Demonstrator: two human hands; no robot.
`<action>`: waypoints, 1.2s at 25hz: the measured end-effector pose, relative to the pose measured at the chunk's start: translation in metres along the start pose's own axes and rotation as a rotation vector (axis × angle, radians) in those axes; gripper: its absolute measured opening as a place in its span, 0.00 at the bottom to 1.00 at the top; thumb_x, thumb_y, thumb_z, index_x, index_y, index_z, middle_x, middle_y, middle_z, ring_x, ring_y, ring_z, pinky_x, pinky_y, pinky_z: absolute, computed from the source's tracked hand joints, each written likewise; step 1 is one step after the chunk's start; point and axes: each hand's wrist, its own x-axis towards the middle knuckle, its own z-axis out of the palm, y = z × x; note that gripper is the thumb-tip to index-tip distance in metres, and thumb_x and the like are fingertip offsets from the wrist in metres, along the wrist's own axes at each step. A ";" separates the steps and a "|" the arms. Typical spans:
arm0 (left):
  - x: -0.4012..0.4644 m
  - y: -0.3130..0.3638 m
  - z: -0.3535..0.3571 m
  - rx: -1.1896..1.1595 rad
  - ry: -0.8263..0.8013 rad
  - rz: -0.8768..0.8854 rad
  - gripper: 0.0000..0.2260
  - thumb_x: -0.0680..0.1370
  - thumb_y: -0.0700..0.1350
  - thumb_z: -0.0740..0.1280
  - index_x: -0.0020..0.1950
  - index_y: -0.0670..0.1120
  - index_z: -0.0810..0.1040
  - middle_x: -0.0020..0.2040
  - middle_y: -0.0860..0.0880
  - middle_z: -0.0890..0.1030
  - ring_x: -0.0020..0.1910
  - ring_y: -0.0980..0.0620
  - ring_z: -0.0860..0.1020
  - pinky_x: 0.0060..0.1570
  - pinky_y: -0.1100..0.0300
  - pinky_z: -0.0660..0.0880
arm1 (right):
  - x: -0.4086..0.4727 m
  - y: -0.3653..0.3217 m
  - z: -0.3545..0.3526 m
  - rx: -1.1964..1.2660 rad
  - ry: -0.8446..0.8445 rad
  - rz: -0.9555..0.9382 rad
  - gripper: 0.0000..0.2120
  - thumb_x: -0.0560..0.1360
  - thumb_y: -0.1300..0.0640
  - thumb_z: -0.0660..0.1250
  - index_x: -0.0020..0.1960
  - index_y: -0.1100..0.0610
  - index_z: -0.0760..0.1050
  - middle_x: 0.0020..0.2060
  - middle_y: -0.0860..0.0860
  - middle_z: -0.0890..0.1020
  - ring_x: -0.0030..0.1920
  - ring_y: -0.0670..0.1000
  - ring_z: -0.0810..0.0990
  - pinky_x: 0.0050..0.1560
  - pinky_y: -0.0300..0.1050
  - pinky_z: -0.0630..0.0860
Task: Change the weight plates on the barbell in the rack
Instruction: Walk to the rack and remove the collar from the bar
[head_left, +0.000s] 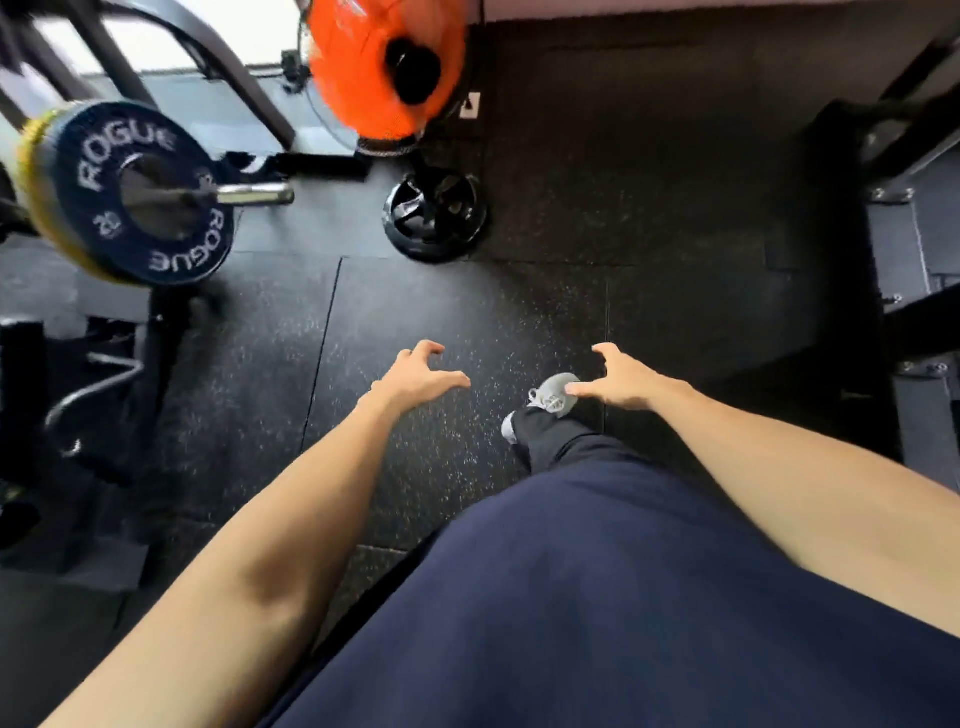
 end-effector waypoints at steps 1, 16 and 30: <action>0.019 0.019 -0.013 0.036 -0.017 0.014 0.39 0.58 0.70 0.69 0.67 0.62 0.64 0.68 0.50 0.66 0.58 0.42 0.76 0.64 0.40 0.69 | 0.015 -0.004 -0.013 0.021 0.019 0.017 0.51 0.64 0.34 0.72 0.77 0.50 0.51 0.74 0.58 0.62 0.72 0.60 0.65 0.71 0.61 0.62; 0.216 0.357 -0.065 0.760 -0.290 0.511 0.44 0.56 0.71 0.68 0.70 0.61 0.64 0.70 0.47 0.67 0.67 0.43 0.70 0.68 0.40 0.64 | 0.076 0.036 -0.171 0.696 0.401 0.396 0.47 0.67 0.34 0.70 0.77 0.49 0.52 0.75 0.56 0.59 0.72 0.60 0.64 0.71 0.61 0.62; 0.248 0.573 0.047 1.254 -0.643 0.999 0.39 0.59 0.67 0.69 0.69 0.61 0.64 0.71 0.47 0.65 0.68 0.43 0.70 0.68 0.39 0.64 | 0.049 0.034 -0.149 1.343 0.876 0.802 0.47 0.66 0.38 0.74 0.76 0.49 0.53 0.74 0.57 0.59 0.72 0.60 0.65 0.70 0.61 0.64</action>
